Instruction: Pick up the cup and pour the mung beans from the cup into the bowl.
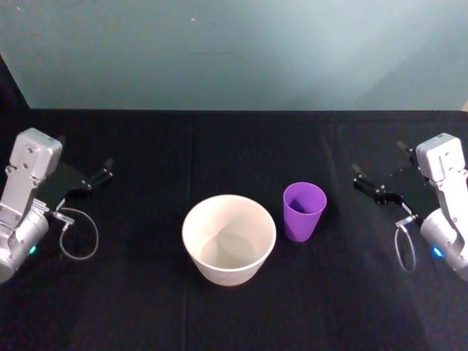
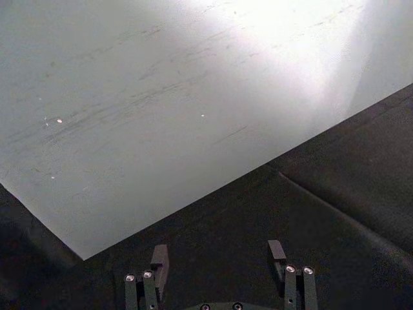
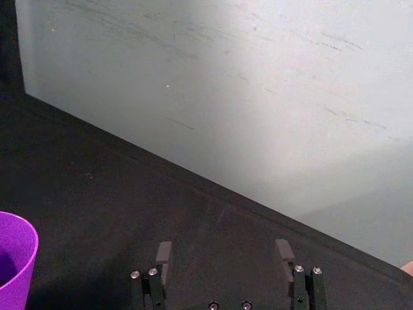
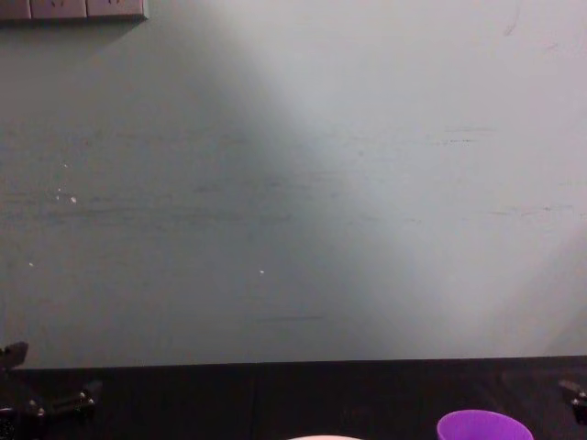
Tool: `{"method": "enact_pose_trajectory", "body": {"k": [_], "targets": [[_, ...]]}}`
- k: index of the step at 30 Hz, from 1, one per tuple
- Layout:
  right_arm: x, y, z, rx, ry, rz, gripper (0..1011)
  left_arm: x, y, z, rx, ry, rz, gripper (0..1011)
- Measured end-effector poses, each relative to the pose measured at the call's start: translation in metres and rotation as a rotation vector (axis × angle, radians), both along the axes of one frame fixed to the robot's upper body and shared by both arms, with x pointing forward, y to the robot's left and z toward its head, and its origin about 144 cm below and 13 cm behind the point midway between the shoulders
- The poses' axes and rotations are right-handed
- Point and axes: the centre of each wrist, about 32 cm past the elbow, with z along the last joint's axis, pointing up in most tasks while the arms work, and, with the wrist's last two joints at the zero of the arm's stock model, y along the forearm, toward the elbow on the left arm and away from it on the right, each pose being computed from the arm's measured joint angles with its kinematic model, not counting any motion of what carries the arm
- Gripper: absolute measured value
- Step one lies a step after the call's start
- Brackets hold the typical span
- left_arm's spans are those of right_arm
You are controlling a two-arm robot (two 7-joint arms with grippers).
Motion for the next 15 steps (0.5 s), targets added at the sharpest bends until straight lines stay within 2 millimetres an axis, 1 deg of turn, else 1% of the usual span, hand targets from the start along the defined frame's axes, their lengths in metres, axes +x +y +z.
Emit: {"method": "enact_pose_trajectory", "body": {"k": [15], "targets": [[0.0000, 0.0000, 0.0000, 0.000, 0.000, 0.000, 1003, 0.0000, 0.0000, 0.0000, 0.000, 0.000, 0.000, 1000]]}}
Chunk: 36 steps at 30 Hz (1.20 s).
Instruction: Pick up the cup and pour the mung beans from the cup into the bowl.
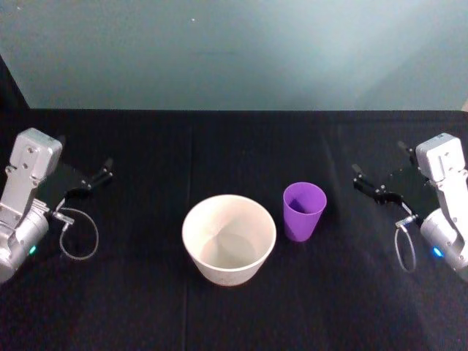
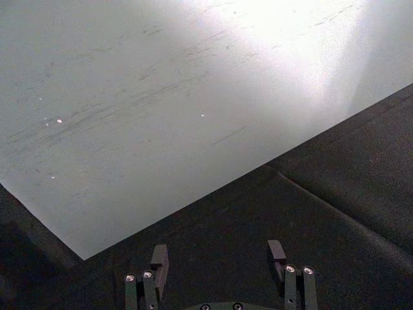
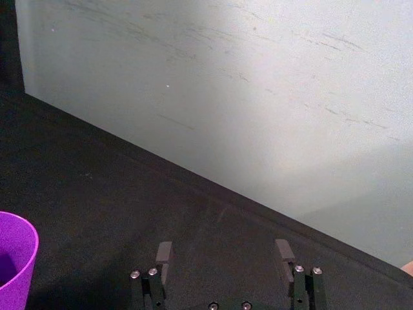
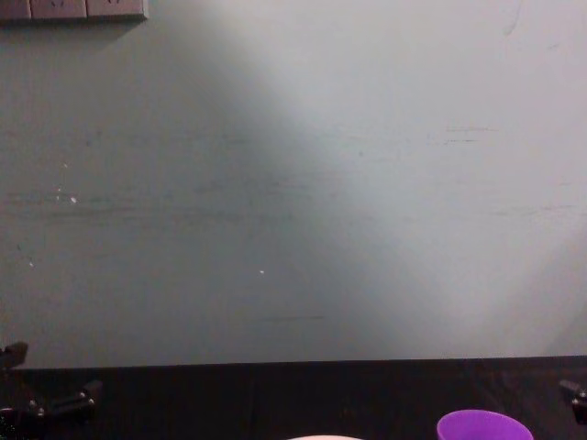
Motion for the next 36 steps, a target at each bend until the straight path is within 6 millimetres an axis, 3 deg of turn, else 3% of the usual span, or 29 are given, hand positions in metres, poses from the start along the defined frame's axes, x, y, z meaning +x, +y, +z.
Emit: {"method": "enact_pose_trajectory", "body": {"k": [36], "targets": [[0.0000, 0.0000, 0.0000, 0.000, 0.000, 0.000, 1003, 0.0000, 0.0000, 0.0000, 0.000, 0.000, 0.000, 1000]]}}
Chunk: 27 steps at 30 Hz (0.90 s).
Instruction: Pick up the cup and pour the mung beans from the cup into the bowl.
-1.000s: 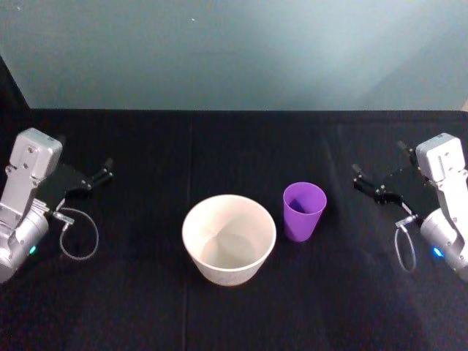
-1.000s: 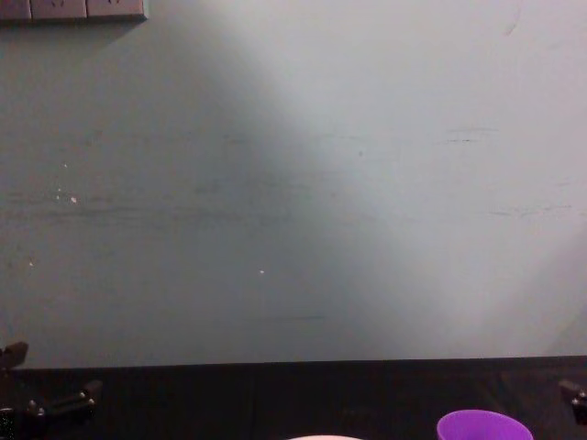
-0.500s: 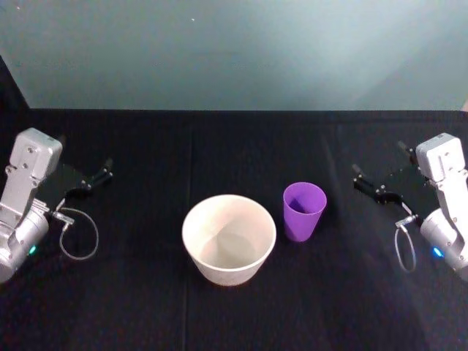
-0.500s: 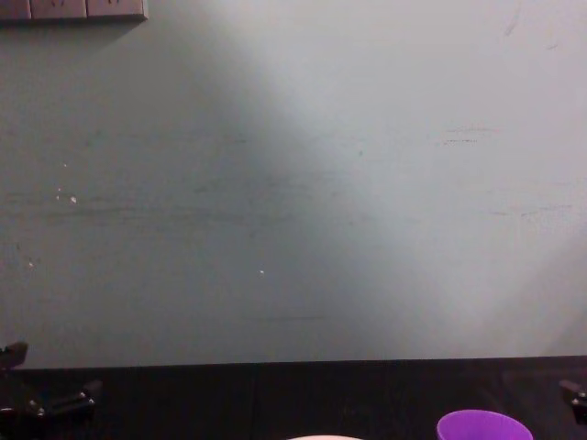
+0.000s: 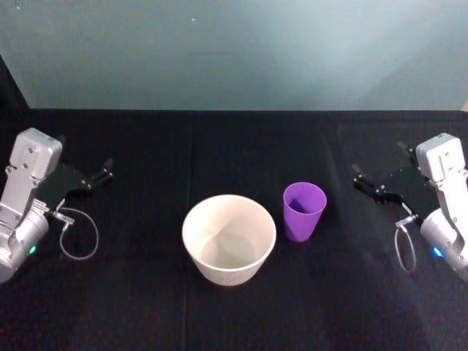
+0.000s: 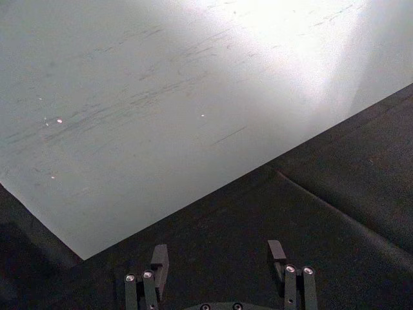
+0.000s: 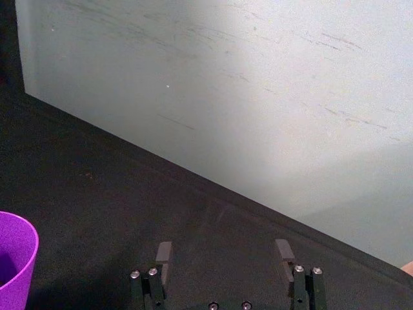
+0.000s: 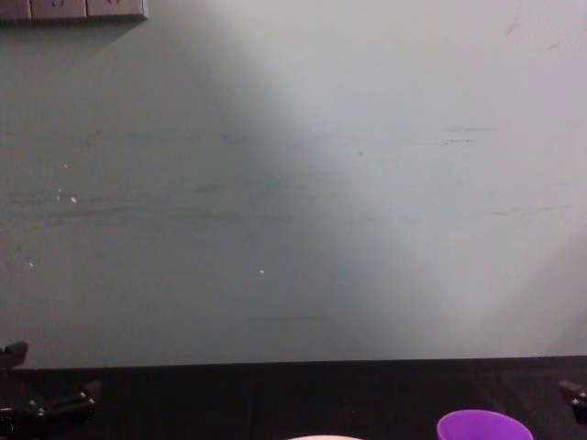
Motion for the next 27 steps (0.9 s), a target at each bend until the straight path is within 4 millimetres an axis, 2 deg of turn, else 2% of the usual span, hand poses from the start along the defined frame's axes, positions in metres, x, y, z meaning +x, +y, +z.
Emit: {"method": "enact_pose_trajectory", "body": {"k": [23, 27], "targets": [[0.0000, 0.0000, 0.0000, 0.000, 0.000, 0.000, 1003, 0.0000, 0.0000, 0.0000, 0.000, 0.000, 0.000, 1000], [-0.0069, -0.0020, -0.0019, -0.002, 0.005, 0.002, 1003, 0.0000, 0.0000, 0.0000, 0.000, 0.000, 0.000, 1000]]}}
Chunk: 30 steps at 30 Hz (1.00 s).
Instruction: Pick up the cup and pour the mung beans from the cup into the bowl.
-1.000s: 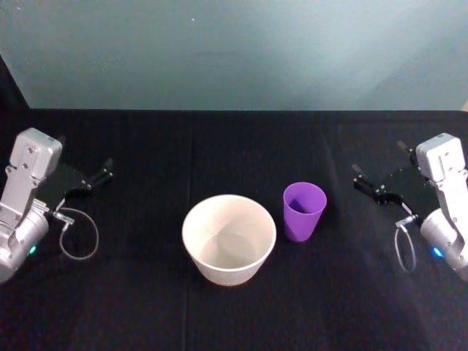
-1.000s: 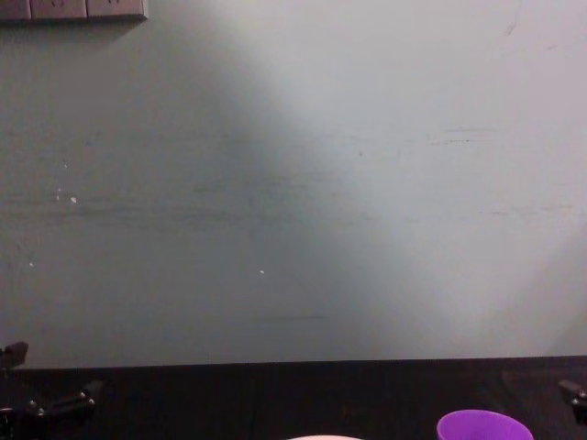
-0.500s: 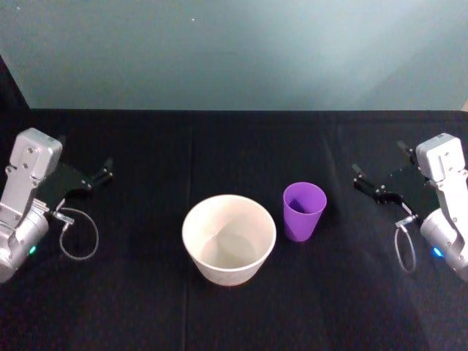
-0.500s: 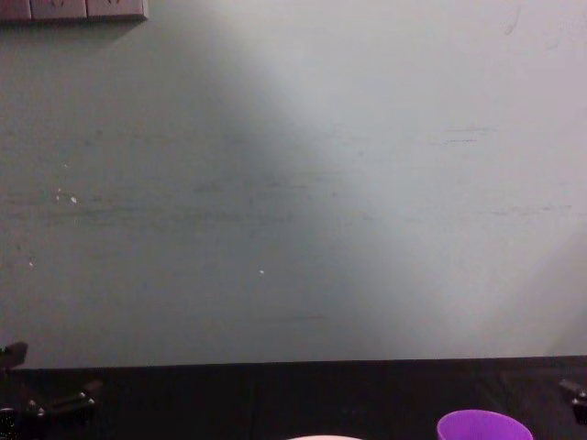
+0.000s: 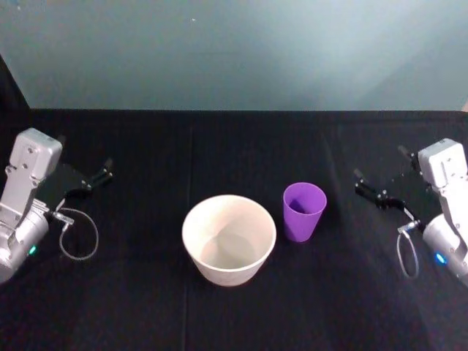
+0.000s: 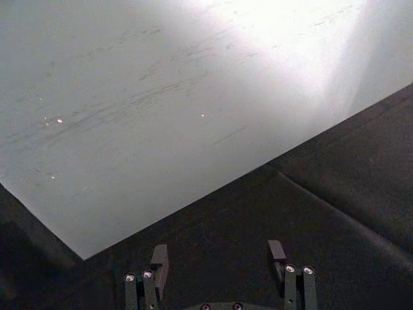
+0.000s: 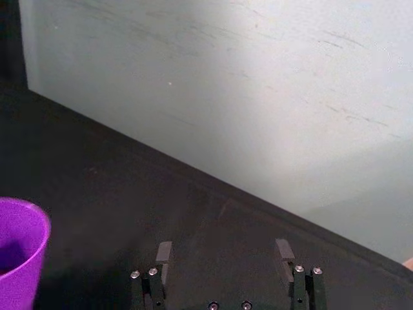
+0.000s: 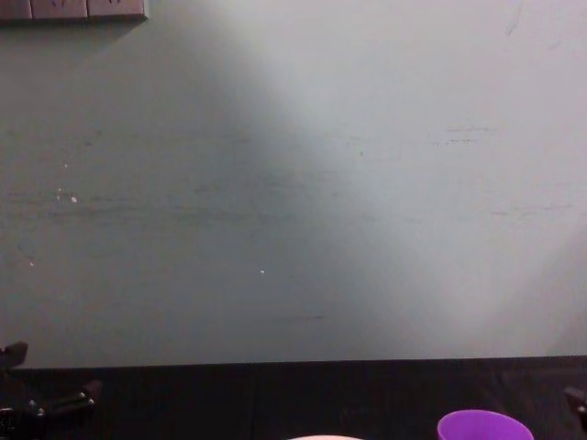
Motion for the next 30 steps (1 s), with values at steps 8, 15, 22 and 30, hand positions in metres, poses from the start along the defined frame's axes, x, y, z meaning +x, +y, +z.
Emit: {"method": "enact_pose_trajectory", "body": {"k": [8, 15, 22, 30], "targets": [[-0.023, -0.001, -0.001, -0.007, 0.042, 0.055, 1003, 0.000, 0.000, 0.000, 0.000, 0.000, 0.000, 1000], [-0.044, 0.000, 0.001, -0.019, 0.092, 0.107, 1003, 0.000, 0.000, 0.000, 0.000, 0.000, 0.000, 1000], [-0.061, 0.011, 0.000, 0.002, 0.134, 0.175, 1003, 0.000, 0.000, 0.000, 0.000, 0.000, 0.000, 1000], [-0.065, 0.021, -0.001, 0.050, 0.157, 0.231, 1003, 0.000, 0.000, 0.000, 0.000, 0.000, 0.000, 1000]]}}
